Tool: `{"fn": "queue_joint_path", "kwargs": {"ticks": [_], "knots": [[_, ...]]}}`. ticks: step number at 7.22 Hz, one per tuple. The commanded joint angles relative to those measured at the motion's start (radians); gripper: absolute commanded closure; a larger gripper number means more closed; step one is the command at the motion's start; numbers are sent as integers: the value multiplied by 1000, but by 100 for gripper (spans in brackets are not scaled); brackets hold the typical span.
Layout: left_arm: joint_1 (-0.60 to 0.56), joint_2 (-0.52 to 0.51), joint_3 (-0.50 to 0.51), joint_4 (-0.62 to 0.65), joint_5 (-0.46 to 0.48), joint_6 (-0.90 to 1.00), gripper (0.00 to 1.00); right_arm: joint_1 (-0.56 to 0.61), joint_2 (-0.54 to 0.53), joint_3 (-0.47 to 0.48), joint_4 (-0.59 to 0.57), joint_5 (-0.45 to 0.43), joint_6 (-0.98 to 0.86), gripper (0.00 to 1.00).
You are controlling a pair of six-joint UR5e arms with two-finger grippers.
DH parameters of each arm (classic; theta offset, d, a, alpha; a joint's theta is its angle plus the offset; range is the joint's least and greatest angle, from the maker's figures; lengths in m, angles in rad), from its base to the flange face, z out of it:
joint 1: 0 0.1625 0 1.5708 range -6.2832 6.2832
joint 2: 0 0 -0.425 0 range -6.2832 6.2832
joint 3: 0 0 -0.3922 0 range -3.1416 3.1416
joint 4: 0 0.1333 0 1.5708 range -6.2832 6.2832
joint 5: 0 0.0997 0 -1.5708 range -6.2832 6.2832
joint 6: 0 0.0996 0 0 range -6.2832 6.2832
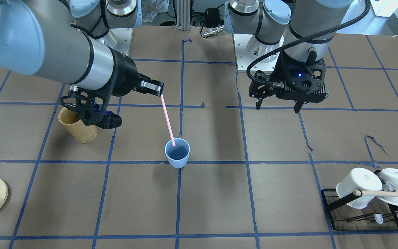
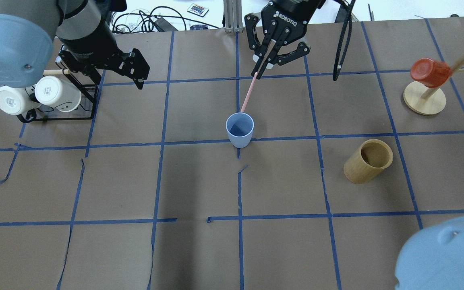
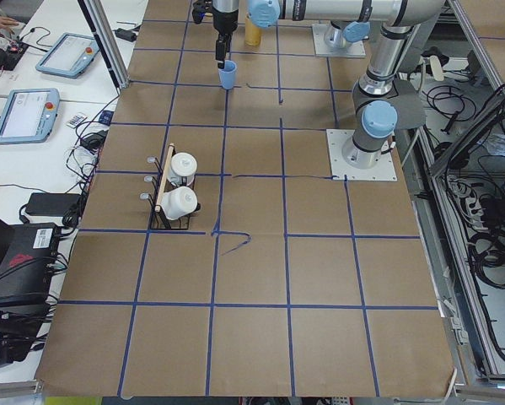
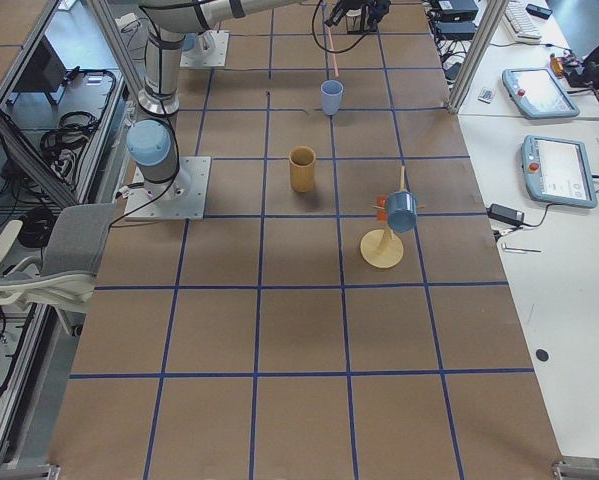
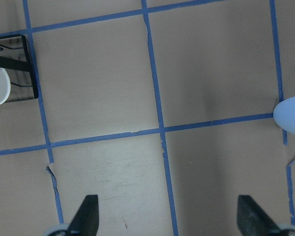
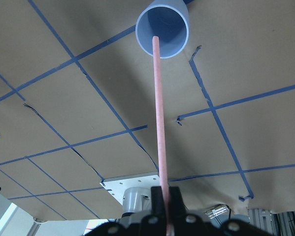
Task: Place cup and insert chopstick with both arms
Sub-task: 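Carry the chopstick over the blue cup and lower it inside, then open the right gripper to release the chopstick into the blue cup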
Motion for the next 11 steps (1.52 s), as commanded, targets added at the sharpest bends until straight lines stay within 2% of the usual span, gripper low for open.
{"fn": "queue_joint_path", "kwargs": {"ticks": [1,4,5,6,7,9,10,11], "knots": [[0,0,-4,0,-1,0,0,29,10,109,-112,-15,3,100],[0,2,-4,0,-3,0,0,32,6,130,-120,-59,3,100],[0,2,-7,0,-3,0,0,32,6,130,-120,-62,1,65],[0,2,-7,0,-4,2,0,34,6,130,-123,-67,-1,4],[0,2,-7,0,-3,2,0,46,5,130,-120,-91,-1,0],[0,2,-9,0,-3,2,0,49,-3,122,-117,-101,-2,0],[0,2,-9,0,-3,2,0,49,-44,116,-128,-187,-17,0],[0,2,-7,0,0,2,0,48,-85,111,-137,-320,-57,0]]}}
